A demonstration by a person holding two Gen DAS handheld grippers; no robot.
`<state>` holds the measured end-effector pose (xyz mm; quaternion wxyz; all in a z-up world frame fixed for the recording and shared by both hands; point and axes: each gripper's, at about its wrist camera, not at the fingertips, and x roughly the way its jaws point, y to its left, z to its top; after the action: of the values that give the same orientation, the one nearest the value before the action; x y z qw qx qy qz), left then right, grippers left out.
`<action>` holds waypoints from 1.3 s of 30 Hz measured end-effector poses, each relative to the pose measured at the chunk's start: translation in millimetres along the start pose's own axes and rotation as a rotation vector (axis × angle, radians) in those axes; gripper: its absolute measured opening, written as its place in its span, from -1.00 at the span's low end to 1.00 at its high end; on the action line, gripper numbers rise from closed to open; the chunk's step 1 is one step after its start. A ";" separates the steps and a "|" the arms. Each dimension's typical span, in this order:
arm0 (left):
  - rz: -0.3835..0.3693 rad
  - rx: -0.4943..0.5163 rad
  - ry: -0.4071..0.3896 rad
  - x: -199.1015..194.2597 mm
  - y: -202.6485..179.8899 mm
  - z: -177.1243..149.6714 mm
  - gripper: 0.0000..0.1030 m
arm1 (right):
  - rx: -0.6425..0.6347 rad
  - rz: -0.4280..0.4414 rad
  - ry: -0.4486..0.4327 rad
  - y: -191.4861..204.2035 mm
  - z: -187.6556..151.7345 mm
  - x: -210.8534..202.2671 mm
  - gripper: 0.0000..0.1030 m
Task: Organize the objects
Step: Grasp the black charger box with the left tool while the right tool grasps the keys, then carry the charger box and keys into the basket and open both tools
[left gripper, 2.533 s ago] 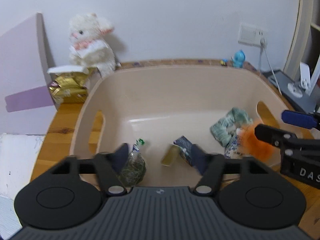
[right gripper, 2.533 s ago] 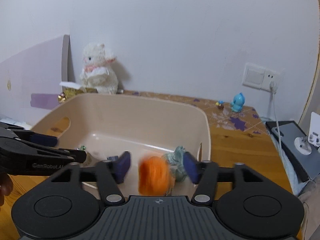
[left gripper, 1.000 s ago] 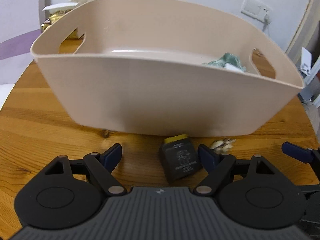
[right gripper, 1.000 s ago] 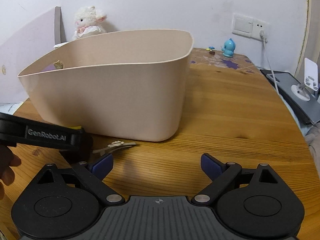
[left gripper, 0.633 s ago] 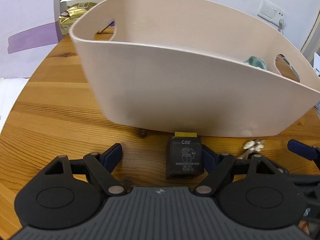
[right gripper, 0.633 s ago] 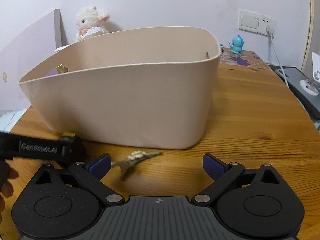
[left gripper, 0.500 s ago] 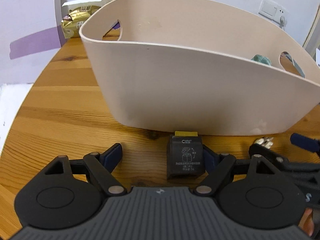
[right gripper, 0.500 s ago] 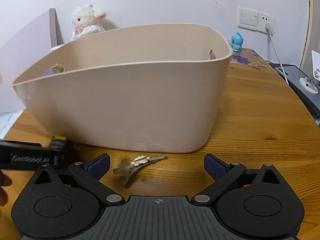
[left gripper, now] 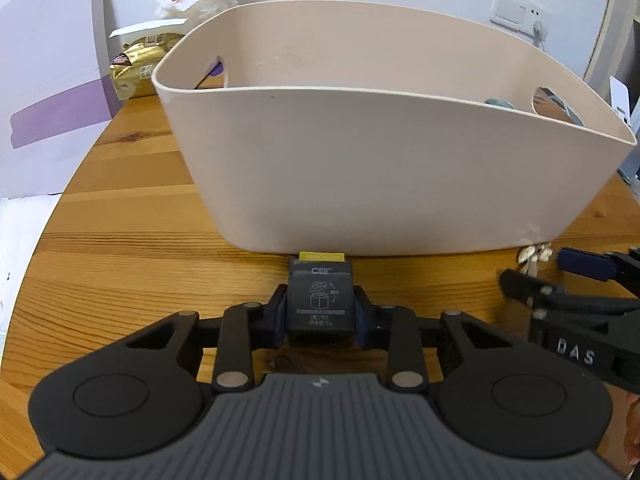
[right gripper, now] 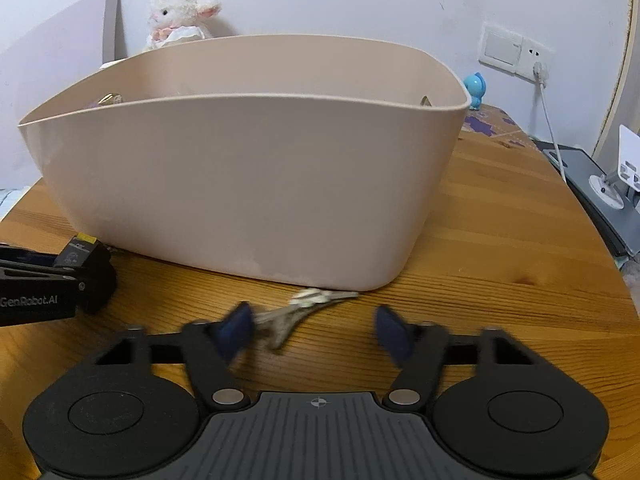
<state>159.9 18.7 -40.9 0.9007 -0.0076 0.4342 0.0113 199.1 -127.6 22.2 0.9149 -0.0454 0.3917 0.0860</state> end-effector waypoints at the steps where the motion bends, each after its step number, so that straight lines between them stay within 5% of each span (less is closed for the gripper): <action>1: -0.003 0.004 0.001 -0.8 -0.4 -0.8 -0.34 | -0.006 0.002 -0.001 0.8 0.0 -2.1 -0.18; 3: -0.009 0.007 0.002 -1.2 -0.1 -1.5 -0.34 | -0.020 0.007 0.001 3.1 -1.7 -5.3 -0.49; 9: -0.038 -0.003 0.011 -6.1 7.0 -6.3 -0.34 | -0.031 0.030 0.001 1.9 -11.7 -16.6 -0.62; 26: -0.082 0.015 -0.120 -78.9 17.2 -5.8 -0.34 | -0.024 0.121 -0.179 -8.5 -2.6 -109.1 -0.64; 39: -0.069 0.031 -0.271 -108.2 8.1 57.3 -0.34 | -0.008 0.116 -0.336 -12.6 57.7 -131.6 -0.64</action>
<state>137.2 26.6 79.4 0.9509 -0.0072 0.3083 -0.0256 153.2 -147.2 157.5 0.9608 -0.0112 0.2351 0.1467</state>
